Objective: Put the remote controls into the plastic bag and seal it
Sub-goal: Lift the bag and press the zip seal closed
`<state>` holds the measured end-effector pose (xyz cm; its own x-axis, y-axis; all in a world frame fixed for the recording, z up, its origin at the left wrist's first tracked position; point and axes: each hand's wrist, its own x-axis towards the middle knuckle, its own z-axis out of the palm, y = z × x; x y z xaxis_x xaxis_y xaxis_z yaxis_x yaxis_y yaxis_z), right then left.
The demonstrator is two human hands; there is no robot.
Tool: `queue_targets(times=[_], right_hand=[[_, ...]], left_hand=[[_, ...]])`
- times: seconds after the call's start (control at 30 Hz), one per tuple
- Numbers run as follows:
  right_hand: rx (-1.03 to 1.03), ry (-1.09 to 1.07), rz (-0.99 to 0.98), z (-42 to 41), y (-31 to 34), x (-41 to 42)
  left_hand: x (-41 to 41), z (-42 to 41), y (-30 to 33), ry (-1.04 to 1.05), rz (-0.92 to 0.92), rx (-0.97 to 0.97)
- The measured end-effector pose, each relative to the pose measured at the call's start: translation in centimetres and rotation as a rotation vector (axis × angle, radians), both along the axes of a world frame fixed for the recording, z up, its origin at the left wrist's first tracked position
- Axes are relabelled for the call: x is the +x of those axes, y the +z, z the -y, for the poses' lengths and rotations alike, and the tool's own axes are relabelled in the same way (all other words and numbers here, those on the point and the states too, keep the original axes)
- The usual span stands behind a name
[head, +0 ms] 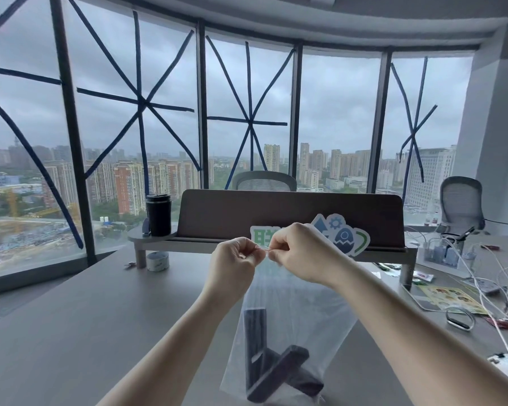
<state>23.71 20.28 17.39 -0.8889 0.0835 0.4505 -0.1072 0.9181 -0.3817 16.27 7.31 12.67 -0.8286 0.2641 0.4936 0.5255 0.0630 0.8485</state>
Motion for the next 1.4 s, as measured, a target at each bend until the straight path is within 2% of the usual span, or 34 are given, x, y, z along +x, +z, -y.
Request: queue_targets(times=[0.17,0.33,0.87,0.97,1.1,1.23,1.33,1.4], right_hand=[[0.114,-0.041,0.016,0.3,-0.1,0.3],[0.194,-0.096,0.046,-1.2,-0.7,1.3],[0.235,-0.126,0.027,-3.6,-1.7,3.1],[0.215,-0.126,-0.01,-3.2,-1.5,3.1],[0.186,-0.165,-0.157,-2.4,-1.1,2.3],[0.136,-0.168,-0.211,-1.9,-2.0,-1.9],[-0.041,-0.168,-0.159,-2.0,-3.4,-7.7],[-0.172,-0.176,-0.167,-1.9,-3.8,-11.8]], left_hand=[[-0.4,0.2,-0.1,0.109,-0.042,0.017],[-1.5,1.7,0.2,0.137,-0.008,0.089],[-5.0,5.5,0.0,0.225,0.089,0.257],[-5.3,6.1,0.1,0.194,0.104,0.284],[-6.1,6.9,0.3,0.156,0.115,0.336],[-8.9,7.7,-0.7,0.118,0.176,0.307],[-12.6,7.9,-1.5,0.127,0.231,0.235],[-15.6,8.1,-1.3,0.105,0.263,0.255]])
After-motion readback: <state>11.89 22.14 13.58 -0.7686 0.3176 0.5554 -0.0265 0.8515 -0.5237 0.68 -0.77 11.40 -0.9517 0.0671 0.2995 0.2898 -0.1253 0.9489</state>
